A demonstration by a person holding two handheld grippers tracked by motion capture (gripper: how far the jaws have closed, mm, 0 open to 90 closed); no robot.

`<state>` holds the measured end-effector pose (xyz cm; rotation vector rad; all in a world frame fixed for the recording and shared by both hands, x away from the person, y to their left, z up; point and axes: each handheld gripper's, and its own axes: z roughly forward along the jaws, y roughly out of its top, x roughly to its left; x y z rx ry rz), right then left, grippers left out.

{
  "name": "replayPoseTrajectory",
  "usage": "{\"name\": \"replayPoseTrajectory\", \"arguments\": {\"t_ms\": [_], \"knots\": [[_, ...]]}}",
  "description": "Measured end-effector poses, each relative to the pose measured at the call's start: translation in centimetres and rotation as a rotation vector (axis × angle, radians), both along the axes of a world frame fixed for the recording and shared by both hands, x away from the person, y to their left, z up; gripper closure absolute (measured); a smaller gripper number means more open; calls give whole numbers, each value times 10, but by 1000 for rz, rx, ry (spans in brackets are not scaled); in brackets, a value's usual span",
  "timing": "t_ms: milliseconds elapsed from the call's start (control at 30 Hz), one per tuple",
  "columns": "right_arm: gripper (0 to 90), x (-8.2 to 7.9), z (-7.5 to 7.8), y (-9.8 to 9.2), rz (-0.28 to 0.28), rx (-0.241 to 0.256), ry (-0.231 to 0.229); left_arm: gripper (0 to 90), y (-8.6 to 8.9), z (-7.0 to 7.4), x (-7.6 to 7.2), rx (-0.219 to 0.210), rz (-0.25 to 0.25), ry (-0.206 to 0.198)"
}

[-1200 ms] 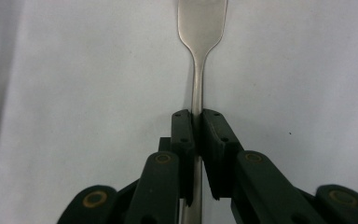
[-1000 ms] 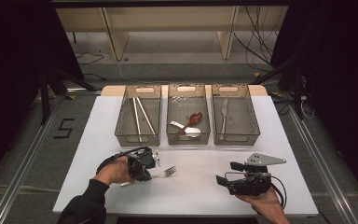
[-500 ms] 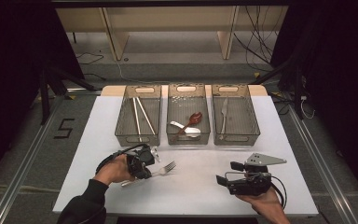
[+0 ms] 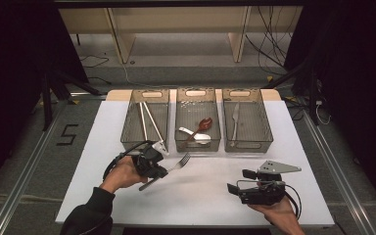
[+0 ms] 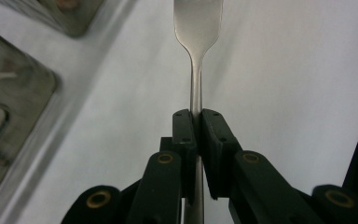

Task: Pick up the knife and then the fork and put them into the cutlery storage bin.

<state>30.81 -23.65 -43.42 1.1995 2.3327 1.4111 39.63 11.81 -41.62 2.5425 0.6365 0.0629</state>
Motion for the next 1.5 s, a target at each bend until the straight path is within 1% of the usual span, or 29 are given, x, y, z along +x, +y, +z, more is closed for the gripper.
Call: {"name": "replayPoseTrajectory", "arguments": {"t_ms": [67,100,133,233,333,433,500,633,767,800,900,1033,1067,1200,1433,1500], "knots": [[191,0,0,0,-1,1,3,841,-2,4,1,-44,15,-7],[191,0,-1,0,0,0,-1,841,-4,6,2,-64,26,-18],[191,0,-1,0,0,0,-1,841,-5,8,4,-74,29,-17],[191,0,-1,0,0,1,0,841,-10,12,8,-113,41,-32],[191,0,-1,0,0,1,-1,841,-17,16,14,-160,56,-39],[191,0,-1,0,-3,2,4,841,-26,18,19,-185,60,-47],[191,0,-1,0,-4,2,7,841,-32,19,23,-195,63,-53],[191,0,-1,-1,-2,3,3,841,-42,24,32,-249,76,-54],[191,0,-1,-1,-2,5,1,841,-52,30,39,-273,81,-61],[191,0,-1,-1,-2,5,2,841,-55,31,41,-279,82,-57],[191,0,-1,-1,0,5,3,841,-61,33,46,-291,93,-66],[191,0,-1,-1,-1,7,2,841,-66,34,51,-312,103,-62],[191,0,-1,-1,-1,8,2,841,-67,35,53,-311,98,-66],[191,0,-1,-1,-1,5,3,841,-70,38,55,-326,111,-66],[191,1,-1,-1,2,5,5,841,-77,45,59,-341,111,-80],[191,1,-1,-1,1,6,8,841,-79,46,60,-347,109,-77]]}}
